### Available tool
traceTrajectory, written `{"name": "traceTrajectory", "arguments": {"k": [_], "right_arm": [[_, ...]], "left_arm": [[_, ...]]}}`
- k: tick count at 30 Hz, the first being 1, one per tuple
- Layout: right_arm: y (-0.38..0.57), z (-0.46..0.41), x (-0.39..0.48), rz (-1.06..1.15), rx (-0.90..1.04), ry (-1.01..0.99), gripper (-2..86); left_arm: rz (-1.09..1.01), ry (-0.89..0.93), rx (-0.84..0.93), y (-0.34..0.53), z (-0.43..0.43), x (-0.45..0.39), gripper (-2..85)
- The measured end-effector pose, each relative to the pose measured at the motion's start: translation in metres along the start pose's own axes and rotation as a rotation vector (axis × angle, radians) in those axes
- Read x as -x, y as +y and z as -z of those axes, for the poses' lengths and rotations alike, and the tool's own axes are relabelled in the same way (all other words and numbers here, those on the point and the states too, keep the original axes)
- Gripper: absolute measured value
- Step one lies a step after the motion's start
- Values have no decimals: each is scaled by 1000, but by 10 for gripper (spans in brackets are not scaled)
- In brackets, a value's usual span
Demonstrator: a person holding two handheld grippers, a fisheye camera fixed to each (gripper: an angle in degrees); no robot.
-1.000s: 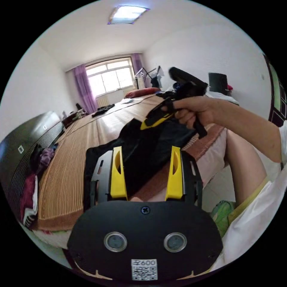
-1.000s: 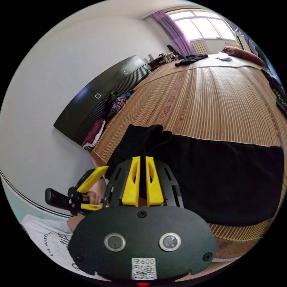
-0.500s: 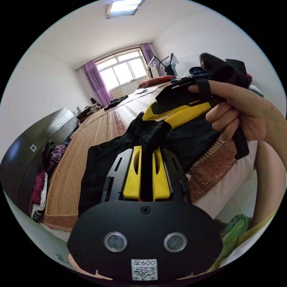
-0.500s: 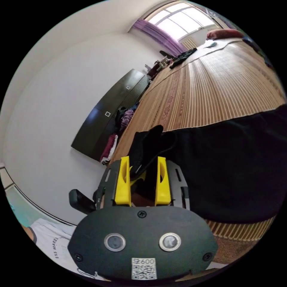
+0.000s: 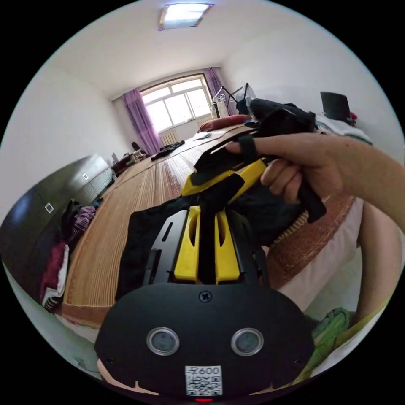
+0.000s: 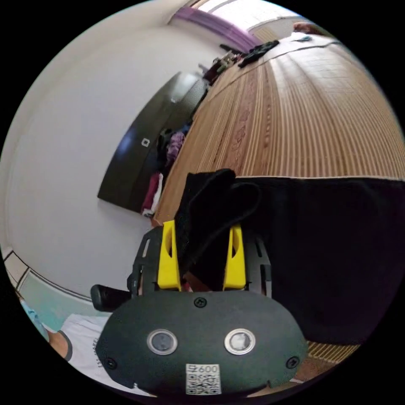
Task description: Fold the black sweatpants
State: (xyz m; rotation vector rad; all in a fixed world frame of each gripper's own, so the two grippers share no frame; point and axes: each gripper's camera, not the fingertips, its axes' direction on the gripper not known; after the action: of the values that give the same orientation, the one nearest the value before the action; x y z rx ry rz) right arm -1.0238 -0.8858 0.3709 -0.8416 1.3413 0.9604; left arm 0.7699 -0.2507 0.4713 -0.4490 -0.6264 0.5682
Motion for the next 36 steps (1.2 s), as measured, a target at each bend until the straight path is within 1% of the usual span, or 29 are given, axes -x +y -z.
{"name": "traceTrajectory", "arguments": {"k": [2, 6, 8, 9, 10, 12, 14, 15, 20, 21, 23, 25, 28, 30, 31, 32, 33, 34, 35, 36], "right_arm": [[-1, -3, -2, 39, -24, 61, 92], [-2, -7, -18, 9, -75, -6, 47], [-8, -17, -19, -14, -98, -56, 31], [-11, -22, -17, -14, -100, -64, 28], [-16, -31, -10, -5, -100, -80, 23], [-27, -50, 7, 22, -92, -103, 18], [-47, -84, 32, 66, -59, -135, 16], [-52, -94, 38, 71, -49, -142, 16], [-77, -199, 73, 86, 28, -213, 17], [-78, -212, 72, 68, 37, -213, 17], [-75, -265, 57, -28, 68, -224, 17], [-72, -299, 45, -57, 89, -228, 19], [-63, -343, 24, -71, 103, -183, 23], [-57, -362, 11, -81, 113, -160, 25], [-53, -373, 4, -84, 116, -153, 27], [-50, -382, -1, -76, 125, -151, 28], [-48, -386, -3, -67, 133, -148, 29], [-45, -393, -4, -33, 159, -137, 29], [-43, -398, -1, 28, 193, -120, 28], [-42, -401, 1, 66, 215, -108, 27]], "left_arm": [[-29, -25, -27, 0, 13, -7, 37], [-40, -95, -114, 2, 57, -15, 58], [-88, -180, -244, 6, 102, -29, 38], [-109, -196, -268, 5, 111, -33, 31], [-133, -211, -288, -1, 126, -37, 21], [-92, -196, -245, -20, 138, -28, 13], [34, -139, -203, -41, 150, 5, 8], [62, -133, -195, -46, 153, 14, 7], [179, -181, -131, -79, 192, 87, 4], [186, -183, -121, -83, 196, 95, 4], [232, -199, -89, -98, 214, 130, 3], [262, -207, -72, -114, 226, 157, 3], [308, -217, -56, -151, 239, 211, 3], [367, -183, -56, -177, 238, 251, 3], [401, -108, -41, -197, 232, 280, 3], [429, -26, 9, -218, 221, 307, 3], [453, -6, 53, -227, 215, 322, 3], [531, -20, 132, -239, 207, 349, 3], [622, -22, 137, -243, 211, 374, 3], [667, -1, 118, -243, 216, 386, 3]]}}
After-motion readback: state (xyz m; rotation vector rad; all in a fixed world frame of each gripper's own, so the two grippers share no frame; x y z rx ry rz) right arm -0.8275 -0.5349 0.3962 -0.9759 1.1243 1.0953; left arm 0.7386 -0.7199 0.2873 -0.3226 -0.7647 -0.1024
